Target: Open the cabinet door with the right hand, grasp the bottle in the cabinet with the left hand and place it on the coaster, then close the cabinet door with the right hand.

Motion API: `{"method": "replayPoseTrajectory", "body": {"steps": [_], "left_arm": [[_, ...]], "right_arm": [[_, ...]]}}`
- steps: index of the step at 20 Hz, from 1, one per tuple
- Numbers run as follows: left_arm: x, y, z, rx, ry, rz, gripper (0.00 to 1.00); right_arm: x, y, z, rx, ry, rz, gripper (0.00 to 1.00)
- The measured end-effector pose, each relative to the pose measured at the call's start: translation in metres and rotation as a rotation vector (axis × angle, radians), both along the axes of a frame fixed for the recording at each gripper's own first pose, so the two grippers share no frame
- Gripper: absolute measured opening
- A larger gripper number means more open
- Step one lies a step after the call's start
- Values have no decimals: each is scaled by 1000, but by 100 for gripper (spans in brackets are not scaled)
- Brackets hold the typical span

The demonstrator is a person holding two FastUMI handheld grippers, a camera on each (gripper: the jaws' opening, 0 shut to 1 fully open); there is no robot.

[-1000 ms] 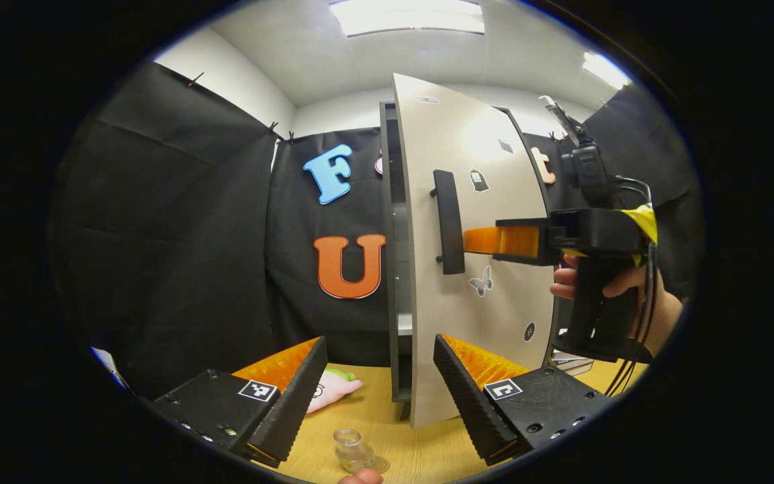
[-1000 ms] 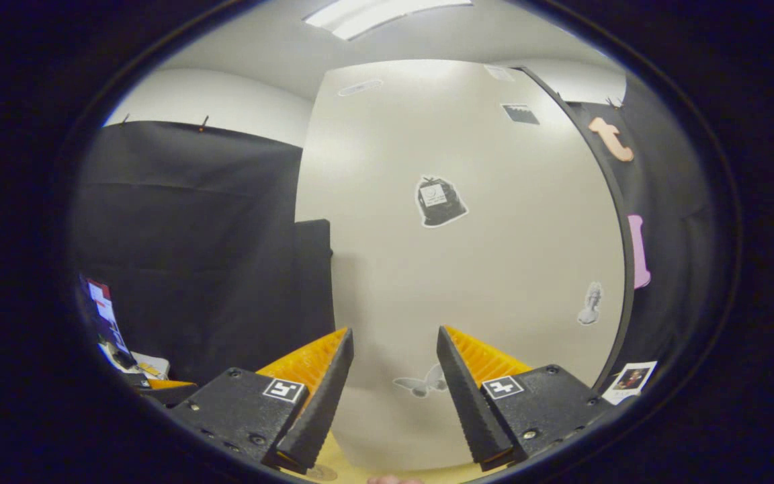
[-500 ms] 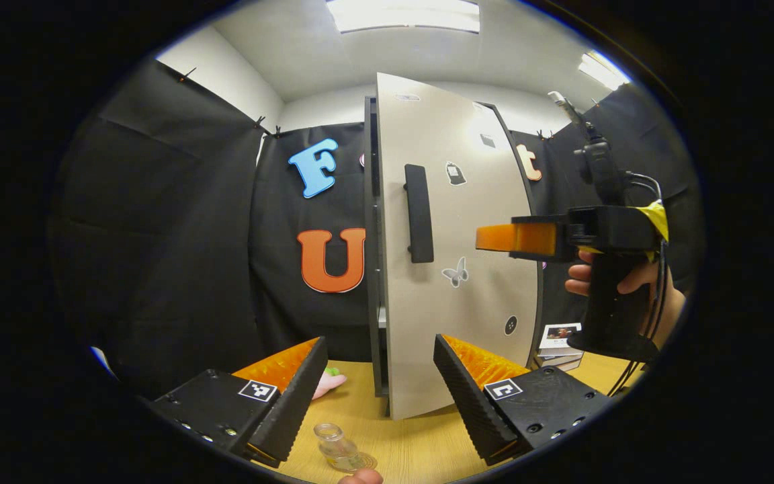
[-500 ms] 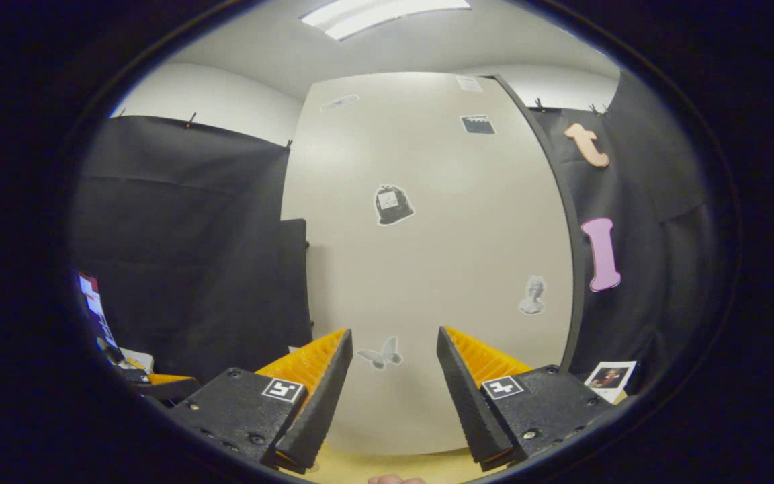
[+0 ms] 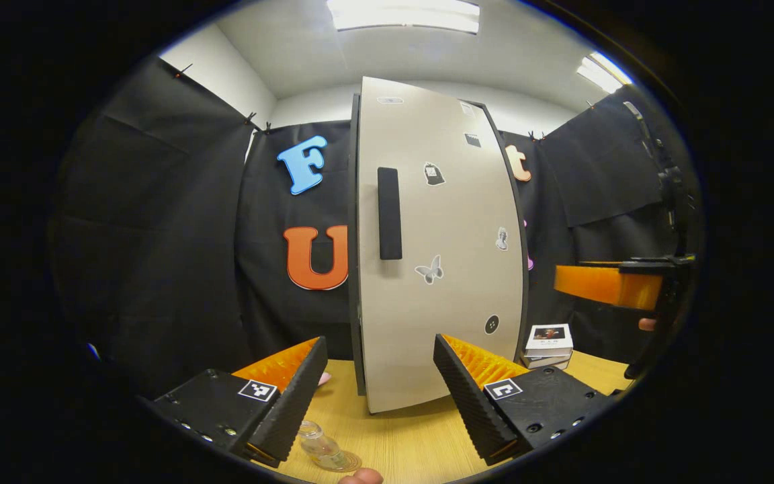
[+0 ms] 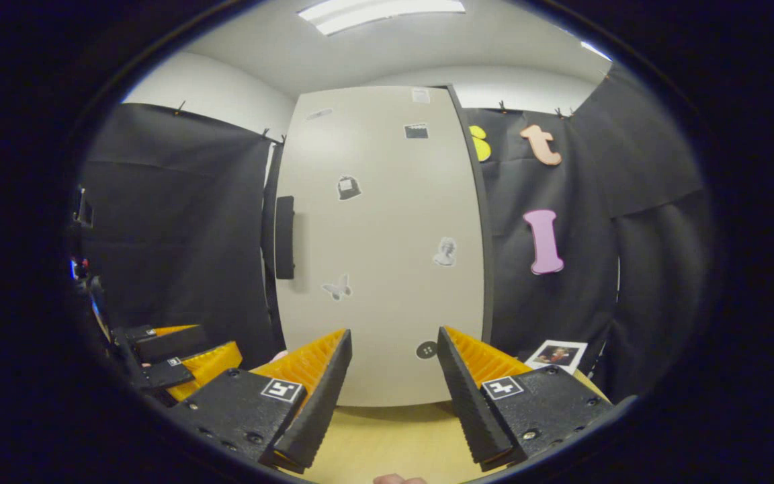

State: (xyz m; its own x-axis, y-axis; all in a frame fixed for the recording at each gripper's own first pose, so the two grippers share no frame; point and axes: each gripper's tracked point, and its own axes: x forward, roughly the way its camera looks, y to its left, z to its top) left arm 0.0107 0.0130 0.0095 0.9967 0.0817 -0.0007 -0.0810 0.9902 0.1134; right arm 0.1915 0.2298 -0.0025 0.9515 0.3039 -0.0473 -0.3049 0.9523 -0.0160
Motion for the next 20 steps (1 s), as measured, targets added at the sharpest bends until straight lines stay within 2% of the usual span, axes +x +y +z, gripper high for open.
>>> {"method": "replayPoseTrajectory", "body": {"steps": [5, 9, 15, 20], "left_arm": [[-5, -2, -10, -17, 7, -20, 96], [-7, -9, -11, -18, -6, -44, 96], [-7, -16, -16, -22, -6, -51, 96], [-14, -12, -17, -10, -5, -34, 96]], "right_arm": [[-46, -77, -32, 16, 31, -190, 83], [-61, -126, -22, 20, -25, -320, 84], [-63, -142, 2, 72, -69, -357, 85], [-63, -134, 10, 95, -69, -332, 84]]}}
